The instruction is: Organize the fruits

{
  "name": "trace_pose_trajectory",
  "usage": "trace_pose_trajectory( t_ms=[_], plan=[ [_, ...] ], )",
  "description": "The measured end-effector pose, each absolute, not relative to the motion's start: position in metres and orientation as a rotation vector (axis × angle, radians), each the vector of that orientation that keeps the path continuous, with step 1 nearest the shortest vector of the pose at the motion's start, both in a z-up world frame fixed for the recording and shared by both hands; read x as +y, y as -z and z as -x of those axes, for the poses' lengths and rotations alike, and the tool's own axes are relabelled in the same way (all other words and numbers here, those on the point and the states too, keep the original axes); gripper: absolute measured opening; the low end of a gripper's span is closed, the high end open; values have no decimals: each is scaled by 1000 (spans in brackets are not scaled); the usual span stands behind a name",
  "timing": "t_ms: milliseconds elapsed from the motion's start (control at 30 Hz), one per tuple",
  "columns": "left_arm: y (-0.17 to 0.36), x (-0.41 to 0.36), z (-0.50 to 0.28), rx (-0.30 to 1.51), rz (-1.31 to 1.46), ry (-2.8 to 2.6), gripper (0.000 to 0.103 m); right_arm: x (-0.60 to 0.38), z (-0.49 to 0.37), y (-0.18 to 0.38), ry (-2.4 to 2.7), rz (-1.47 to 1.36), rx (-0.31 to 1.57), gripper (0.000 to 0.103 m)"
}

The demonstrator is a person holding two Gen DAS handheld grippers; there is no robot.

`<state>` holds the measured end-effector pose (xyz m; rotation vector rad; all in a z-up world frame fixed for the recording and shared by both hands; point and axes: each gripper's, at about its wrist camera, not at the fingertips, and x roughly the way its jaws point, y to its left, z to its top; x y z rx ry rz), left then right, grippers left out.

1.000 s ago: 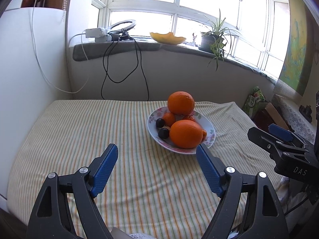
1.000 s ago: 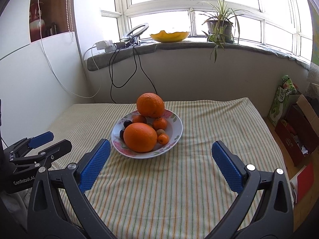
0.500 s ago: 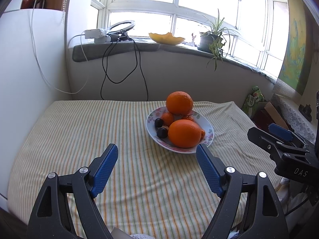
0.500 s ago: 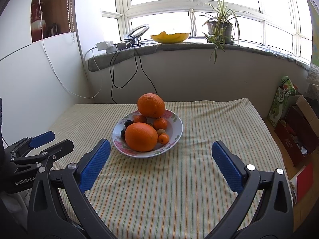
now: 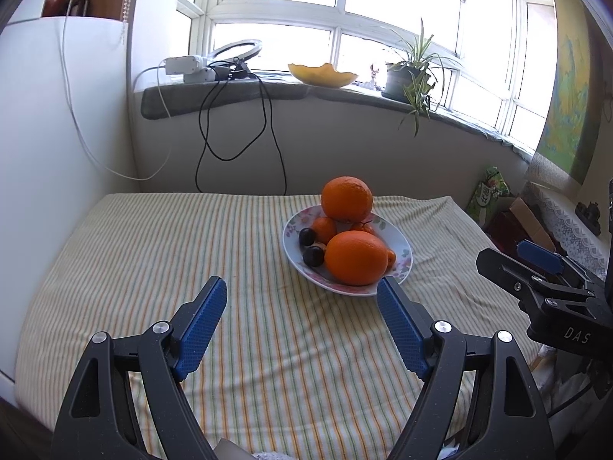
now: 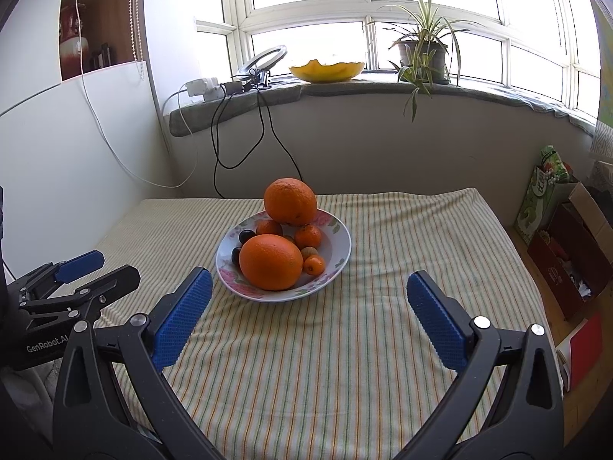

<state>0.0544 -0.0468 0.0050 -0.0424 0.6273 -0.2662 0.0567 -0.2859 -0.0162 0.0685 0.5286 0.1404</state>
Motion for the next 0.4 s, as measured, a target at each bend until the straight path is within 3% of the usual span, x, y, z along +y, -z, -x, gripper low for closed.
trace_pose_trajectory(
  t_ms=[400],
  plan=[
    [-4, -47, -55, 618, 43, 254, 81, -287, -57, 18, -140, -67, 532, 103]
  ],
)
